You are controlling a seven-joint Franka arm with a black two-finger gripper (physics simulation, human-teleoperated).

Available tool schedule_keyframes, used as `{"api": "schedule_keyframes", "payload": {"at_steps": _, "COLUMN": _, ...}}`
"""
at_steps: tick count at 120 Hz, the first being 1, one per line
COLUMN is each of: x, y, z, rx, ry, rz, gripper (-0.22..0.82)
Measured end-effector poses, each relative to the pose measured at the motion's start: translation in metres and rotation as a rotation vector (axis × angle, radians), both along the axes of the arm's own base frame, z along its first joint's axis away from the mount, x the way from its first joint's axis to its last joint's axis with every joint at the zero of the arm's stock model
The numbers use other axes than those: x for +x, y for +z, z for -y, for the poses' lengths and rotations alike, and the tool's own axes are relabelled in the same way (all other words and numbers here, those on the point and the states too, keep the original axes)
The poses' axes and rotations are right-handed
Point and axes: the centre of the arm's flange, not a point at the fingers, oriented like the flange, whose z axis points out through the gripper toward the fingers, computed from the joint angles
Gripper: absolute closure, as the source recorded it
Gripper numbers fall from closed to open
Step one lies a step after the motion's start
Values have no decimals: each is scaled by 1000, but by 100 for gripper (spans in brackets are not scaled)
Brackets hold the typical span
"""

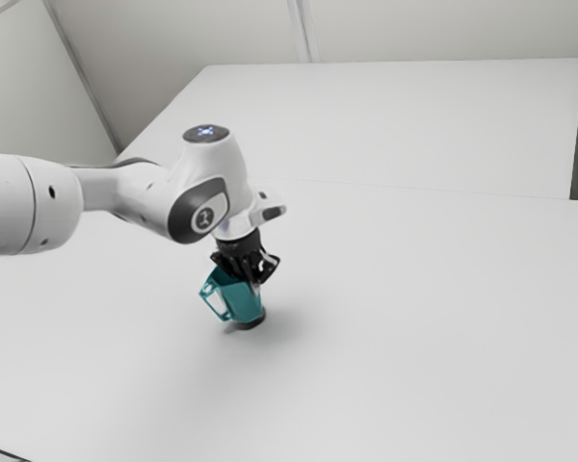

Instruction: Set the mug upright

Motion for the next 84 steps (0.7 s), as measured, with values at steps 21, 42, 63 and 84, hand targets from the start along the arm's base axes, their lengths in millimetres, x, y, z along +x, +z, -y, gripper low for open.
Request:
{"api": "schedule_keyframes", "payload": {"at_steps": 21, "x": 3, "y": -11, "z": 0, "rx": 1, "ry": -4, "rz": -6, "gripper": 78}}
{"api": "schedule_keyframes", "payload": {"at_steps": 42, "x": 3, "y": -12, "z": -4, "rx": -1, "ry": 1, "rz": -9, "gripper": 44}}
{"api": "schedule_keyframes", "payload": {"at_steps": 63, "x": 2, "y": 2, "z": -4, "rx": -5, "ry": -4, "rz": 11, "gripper": 19}}
{"api": "schedule_keyframes", "payload": {"at_steps": 84, "x": -2, "y": 23, "z": -3, "rx": -9, "ry": -12, "rz": 36, "gripper": 8}}
